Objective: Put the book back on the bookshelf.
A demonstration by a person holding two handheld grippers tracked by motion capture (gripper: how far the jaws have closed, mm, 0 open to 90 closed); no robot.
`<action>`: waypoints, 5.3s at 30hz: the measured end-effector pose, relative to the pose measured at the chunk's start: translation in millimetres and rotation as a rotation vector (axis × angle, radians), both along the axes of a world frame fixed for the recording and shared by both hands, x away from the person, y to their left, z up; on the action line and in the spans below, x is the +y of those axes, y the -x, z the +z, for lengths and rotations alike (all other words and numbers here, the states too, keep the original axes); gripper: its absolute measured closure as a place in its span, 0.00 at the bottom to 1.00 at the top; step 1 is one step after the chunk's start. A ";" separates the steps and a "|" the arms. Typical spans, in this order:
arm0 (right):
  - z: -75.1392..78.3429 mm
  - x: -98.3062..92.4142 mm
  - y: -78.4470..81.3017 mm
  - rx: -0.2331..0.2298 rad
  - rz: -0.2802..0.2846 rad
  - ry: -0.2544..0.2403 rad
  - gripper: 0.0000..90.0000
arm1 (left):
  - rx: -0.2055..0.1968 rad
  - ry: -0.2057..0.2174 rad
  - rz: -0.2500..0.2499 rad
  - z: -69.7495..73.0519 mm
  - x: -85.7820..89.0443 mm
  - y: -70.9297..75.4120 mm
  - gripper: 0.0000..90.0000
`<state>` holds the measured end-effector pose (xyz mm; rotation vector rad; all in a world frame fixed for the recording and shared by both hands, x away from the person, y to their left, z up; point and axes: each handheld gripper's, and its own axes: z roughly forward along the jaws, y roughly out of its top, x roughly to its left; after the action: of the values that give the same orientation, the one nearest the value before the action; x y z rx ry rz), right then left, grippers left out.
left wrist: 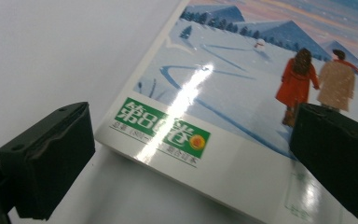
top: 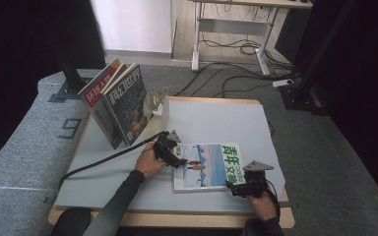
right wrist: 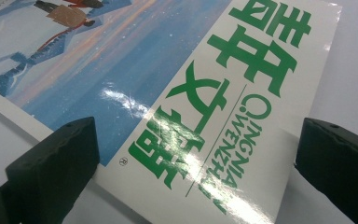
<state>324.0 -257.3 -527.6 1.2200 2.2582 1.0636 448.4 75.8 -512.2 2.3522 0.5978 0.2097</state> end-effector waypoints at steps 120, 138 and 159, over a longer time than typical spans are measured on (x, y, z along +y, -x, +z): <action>0.9 -1.4 -2.9 0.039 0.002 -0.005 0.00 | 0.114 0.090 -0.028 -10.1 68.2 63.4 0.05; -6.0 -4.6 -1.9 0.054 0.034 0.017 0.00 | 0.111 0.088 -0.018 -10.4 68.3 67.0 0.05; -5.6 -1.1 -18.7 0.000 -0.040 0.046 0.00 | 0.122 0.045 -0.040 -12.5 69.1 80.7 0.00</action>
<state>342.7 -258.4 -533.2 1.2417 2.2363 0.9919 367.7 144.9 -524.7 2.3433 0.6068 0.0345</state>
